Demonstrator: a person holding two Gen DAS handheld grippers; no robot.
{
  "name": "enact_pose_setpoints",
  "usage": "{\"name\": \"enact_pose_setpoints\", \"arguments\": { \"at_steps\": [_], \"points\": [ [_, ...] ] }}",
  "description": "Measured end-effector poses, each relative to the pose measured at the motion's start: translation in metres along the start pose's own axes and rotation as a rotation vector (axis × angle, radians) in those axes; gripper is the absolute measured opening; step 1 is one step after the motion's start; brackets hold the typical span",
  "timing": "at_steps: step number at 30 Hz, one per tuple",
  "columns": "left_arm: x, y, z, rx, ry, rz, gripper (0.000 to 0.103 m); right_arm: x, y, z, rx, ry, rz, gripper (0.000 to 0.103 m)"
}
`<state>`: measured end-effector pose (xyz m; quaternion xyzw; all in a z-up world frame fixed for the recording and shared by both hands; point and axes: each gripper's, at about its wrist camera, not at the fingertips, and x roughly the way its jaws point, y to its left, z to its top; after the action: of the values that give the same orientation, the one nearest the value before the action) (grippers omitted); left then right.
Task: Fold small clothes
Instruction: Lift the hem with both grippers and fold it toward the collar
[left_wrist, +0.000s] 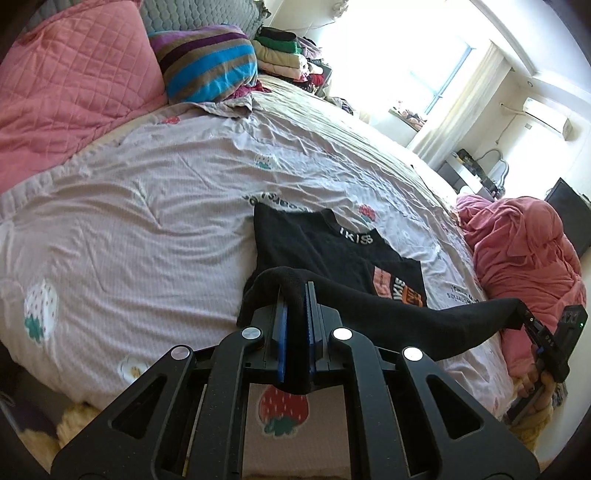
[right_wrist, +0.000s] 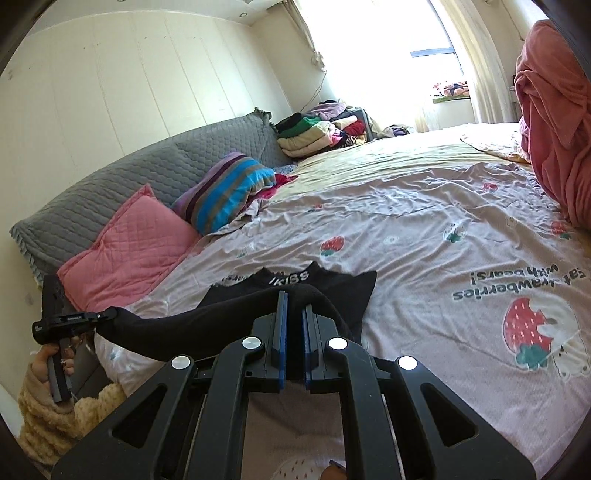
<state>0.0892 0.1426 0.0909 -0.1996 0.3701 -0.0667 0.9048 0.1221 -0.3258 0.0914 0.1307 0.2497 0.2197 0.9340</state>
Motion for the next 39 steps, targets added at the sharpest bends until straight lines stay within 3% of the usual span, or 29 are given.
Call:
{"name": "enact_pose_setpoints", "arguments": {
  "at_steps": [22,39],
  "points": [
    [0.064,-0.010,0.061,0.000,-0.006,0.053,0.002,0.064,-0.032,0.022,0.023,-0.002,-0.104,0.006],
    [0.115,0.003,0.072,-0.011,0.013,0.080,0.002,0.122,-0.050,0.025,0.019,0.053,-0.195,0.006]
  ]
}}
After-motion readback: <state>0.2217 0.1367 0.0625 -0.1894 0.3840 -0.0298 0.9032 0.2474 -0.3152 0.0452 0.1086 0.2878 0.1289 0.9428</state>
